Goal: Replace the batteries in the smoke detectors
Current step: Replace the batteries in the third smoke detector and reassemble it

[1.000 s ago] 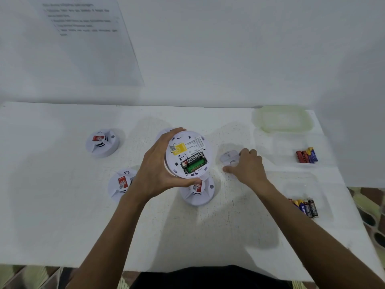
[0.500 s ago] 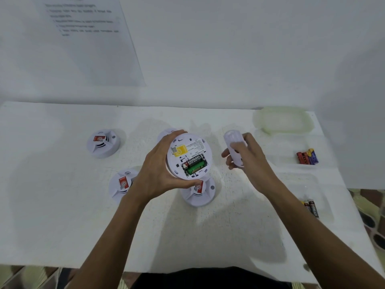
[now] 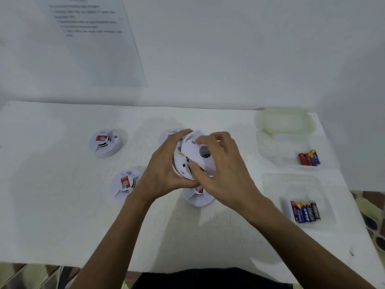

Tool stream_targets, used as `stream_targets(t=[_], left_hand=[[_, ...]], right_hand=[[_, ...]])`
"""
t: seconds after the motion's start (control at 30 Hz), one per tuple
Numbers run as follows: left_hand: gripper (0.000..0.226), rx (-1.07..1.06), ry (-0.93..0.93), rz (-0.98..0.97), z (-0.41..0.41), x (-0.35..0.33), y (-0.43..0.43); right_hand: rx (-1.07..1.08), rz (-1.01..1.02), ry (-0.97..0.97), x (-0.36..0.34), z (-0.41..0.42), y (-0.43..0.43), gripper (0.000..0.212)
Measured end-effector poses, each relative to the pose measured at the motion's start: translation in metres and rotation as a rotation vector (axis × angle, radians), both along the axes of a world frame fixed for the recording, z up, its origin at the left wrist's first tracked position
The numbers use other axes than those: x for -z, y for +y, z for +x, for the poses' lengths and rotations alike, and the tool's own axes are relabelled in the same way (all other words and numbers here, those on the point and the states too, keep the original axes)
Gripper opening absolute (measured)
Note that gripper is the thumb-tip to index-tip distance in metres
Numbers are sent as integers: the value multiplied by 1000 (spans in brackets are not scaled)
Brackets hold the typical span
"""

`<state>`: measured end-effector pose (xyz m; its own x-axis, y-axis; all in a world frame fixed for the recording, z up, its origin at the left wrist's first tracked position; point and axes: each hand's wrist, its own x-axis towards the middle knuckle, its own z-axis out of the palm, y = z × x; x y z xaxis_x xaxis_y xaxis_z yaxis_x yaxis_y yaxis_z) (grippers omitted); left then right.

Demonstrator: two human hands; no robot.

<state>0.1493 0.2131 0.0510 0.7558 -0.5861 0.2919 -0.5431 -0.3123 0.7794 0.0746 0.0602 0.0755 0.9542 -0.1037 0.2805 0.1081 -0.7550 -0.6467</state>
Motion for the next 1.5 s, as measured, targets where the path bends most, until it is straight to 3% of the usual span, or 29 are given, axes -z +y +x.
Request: stream_targets(t=[0.07, 0.23, 0.4, 0.97, 1.13, 1.23, 1.33, 1.43, 1.5], left_hand=[[68, 12, 35, 4, 2, 5, 1], [78, -38, 81, -25, 10, 24, 4], [96, -45, -33, 56, 8, 16, 3], [81, -93, -116, -86, 1, 6, -4], [84, -65, -113, -88, 8, 8, -1], [83, -39, -59, -105, 8, 5, -1], [93, -39, -126, -39, 3, -1, -10], [90, -55, -194, -5, 1, -8, -19], [95, -25, -81, 10, 0, -15, -22]], right_hand=[[50, -71, -67, 7, 0, 2, 46], [68, -41, -65, 9, -1, 5, 48], [55, -70, -68, 3, -2, 5, 41], [97, 64, 102, -6, -2, 15, 45], [-26, 293, 117, -7, -1, -3, 42], [-87, 473, 251, -15, 1, -12, 55], [-135, 607, 330, -17, 1, -19, 64], [-167, 740, 293, -14, 1, -25, 58], [-159, 878, 271, -13, 0, -31, 51]])
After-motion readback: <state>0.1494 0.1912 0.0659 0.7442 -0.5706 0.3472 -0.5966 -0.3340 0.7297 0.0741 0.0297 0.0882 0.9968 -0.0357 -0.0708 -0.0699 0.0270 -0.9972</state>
